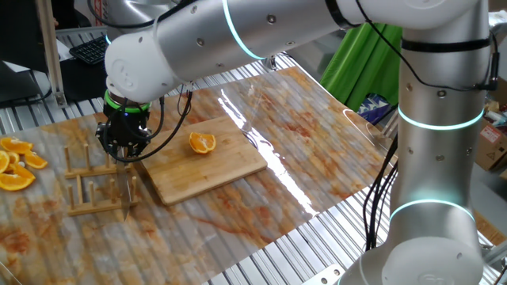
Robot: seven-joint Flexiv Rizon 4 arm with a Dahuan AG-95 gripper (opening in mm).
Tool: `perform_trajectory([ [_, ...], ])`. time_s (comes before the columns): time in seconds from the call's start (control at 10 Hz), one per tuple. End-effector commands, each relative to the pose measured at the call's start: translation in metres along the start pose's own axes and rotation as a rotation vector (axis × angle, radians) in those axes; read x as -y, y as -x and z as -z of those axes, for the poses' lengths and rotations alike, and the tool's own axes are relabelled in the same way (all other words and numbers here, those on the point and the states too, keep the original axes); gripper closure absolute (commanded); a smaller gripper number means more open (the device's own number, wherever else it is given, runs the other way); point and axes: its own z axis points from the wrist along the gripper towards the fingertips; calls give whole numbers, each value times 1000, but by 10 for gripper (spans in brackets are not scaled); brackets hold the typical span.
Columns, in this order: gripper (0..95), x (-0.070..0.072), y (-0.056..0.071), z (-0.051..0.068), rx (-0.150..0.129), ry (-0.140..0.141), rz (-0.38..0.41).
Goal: Chop the orange
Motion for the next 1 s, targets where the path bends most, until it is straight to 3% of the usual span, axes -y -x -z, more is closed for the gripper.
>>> perform_trajectory([
  [0.1,760,-1,1,-2,2,4,2],
  [0.7,760,-2,3,-1,3,7,23],
  [1.0,760,-2,3,-1,-4,22,29],
])
